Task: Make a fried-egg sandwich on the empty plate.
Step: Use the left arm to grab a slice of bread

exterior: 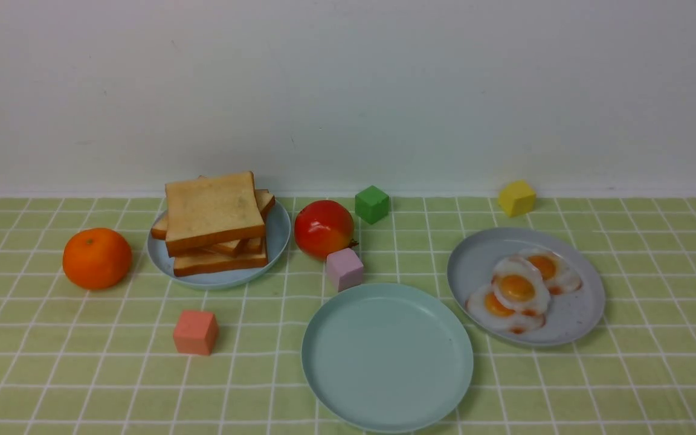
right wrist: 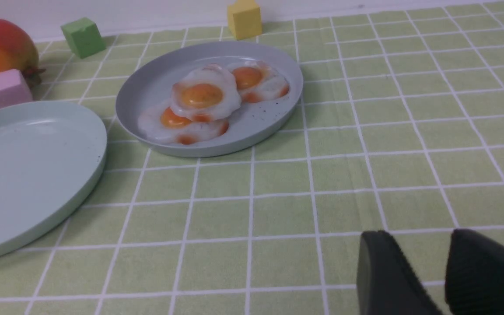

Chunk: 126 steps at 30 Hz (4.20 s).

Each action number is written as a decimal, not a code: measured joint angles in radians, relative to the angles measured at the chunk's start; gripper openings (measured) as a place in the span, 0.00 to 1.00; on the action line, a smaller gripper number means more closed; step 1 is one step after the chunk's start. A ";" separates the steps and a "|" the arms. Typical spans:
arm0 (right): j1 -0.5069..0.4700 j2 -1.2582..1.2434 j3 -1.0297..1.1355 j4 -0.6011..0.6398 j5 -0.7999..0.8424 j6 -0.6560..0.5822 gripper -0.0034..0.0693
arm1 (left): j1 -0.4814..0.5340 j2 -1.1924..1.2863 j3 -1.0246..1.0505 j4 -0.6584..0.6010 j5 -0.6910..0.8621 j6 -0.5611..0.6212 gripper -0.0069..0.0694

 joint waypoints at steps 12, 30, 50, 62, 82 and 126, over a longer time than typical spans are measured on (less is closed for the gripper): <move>0.000 0.000 0.000 -0.003 0.000 0.000 0.38 | 0.000 0.000 0.000 0.000 0.000 0.000 0.40; 0.000 0.000 0.011 -0.004 -0.131 0.000 0.38 | 0.000 0.000 0.000 0.000 -0.135 0.000 0.40; 0.000 0.000 0.011 0.000 -0.624 0.031 0.38 | 0.000 0.000 0.002 -0.125 -0.757 -0.240 0.40; 0.000 0.198 -0.465 0.000 -0.603 0.275 0.38 | 0.001 0.127 -0.455 -0.286 -0.680 -0.410 0.40; 0.002 0.936 -1.016 0.038 0.129 0.291 0.38 | 0.001 1.131 -0.971 -0.331 0.090 -0.369 0.40; 0.278 1.060 -1.016 0.518 0.338 -0.181 0.38 | 0.155 1.968 -1.274 -1.043 0.174 0.198 0.69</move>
